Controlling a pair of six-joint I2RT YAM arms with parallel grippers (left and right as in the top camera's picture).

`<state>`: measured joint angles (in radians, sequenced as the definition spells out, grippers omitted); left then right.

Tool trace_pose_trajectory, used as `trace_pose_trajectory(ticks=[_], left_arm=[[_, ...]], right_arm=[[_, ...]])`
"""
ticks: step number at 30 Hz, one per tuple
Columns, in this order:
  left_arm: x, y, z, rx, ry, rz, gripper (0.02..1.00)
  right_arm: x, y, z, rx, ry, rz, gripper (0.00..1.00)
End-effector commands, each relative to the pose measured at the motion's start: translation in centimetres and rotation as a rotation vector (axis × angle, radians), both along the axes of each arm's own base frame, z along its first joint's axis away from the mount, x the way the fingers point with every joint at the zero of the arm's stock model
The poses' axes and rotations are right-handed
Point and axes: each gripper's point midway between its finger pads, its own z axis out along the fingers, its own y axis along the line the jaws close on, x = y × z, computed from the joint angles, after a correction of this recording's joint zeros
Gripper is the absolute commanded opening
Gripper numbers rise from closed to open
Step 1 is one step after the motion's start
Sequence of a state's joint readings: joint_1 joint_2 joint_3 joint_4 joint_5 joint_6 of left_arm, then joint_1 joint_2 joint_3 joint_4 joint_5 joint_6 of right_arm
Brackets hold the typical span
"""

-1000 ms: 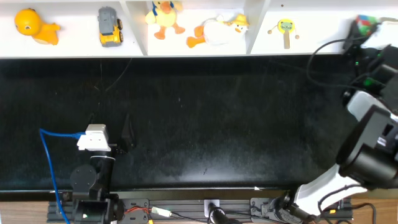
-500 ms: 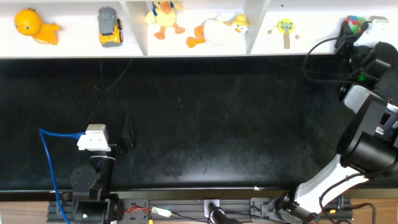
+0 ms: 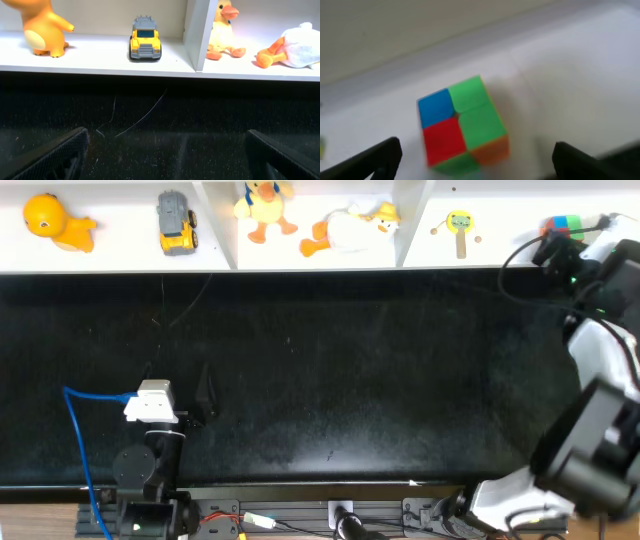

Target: Store Toys

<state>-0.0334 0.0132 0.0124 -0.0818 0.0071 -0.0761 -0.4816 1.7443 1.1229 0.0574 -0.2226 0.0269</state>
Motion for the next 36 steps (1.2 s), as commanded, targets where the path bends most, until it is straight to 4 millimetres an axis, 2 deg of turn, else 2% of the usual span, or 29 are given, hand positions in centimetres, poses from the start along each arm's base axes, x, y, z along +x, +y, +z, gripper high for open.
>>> trace_pose_trajectory(ticks=[1,3,6,9,11,13,16,22,25,30,36], left_arm=[[0.0,-0.3,0.0,-0.008,-0.005,-0.013,0.998],[0.0,-0.3,0.0,-0.008,-0.005,-0.013,0.998],[0.0,-0.3,0.0,-0.008,-0.005,-0.013,0.996],[0.0,-0.3,0.0,-0.008,-0.005,-0.013,0.998],[0.0,-0.3,0.0,-0.008,-0.005,-0.013,0.998],[0.0,-0.3,0.0,-0.008,-0.005,-0.013,0.998],[0.0,-0.3,0.0,-0.008,-0.005,-0.013,0.998],[0.0,-0.3,0.0,-0.008,-0.005,-0.013,0.998],[0.0,-0.3,0.0,-0.008,-0.005,-0.013,0.998],[0.0,-0.3,0.0,-0.008,-0.005,-0.013,0.998],[0.0,-0.3,0.0,-0.008,-0.005,-0.013,0.998]], right_arm=[[-4.3,1.2,9.6,-0.055,-0.082,-0.064,0.998],[-7.2,2.5,10.9,-0.026,-0.045,-0.079,0.998],[-11.6,5.3,11.8,0.018,0.03,-0.057,0.996],[-14.5,9.5,12.5,-0.047,0.074,0.144,0.996],[-16.1,12.6,12.8,-0.122,0.085,0.312,0.998],[-17.3,14.3,12.9,-0.134,0.098,0.362,0.998],[-18.7,16.5,12.5,-0.114,0.125,0.419,0.996],[-21.6,22.4,12.0,-0.011,0.151,0.637,0.998],[-23.0,24.0,11.7,0.007,0.173,0.686,0.996],[-25.2,25.6,11.3,0.143,0.226,0.688,0.996],[-26.2,25.4,10.3,0.168,0.289,0.653,0.993]])
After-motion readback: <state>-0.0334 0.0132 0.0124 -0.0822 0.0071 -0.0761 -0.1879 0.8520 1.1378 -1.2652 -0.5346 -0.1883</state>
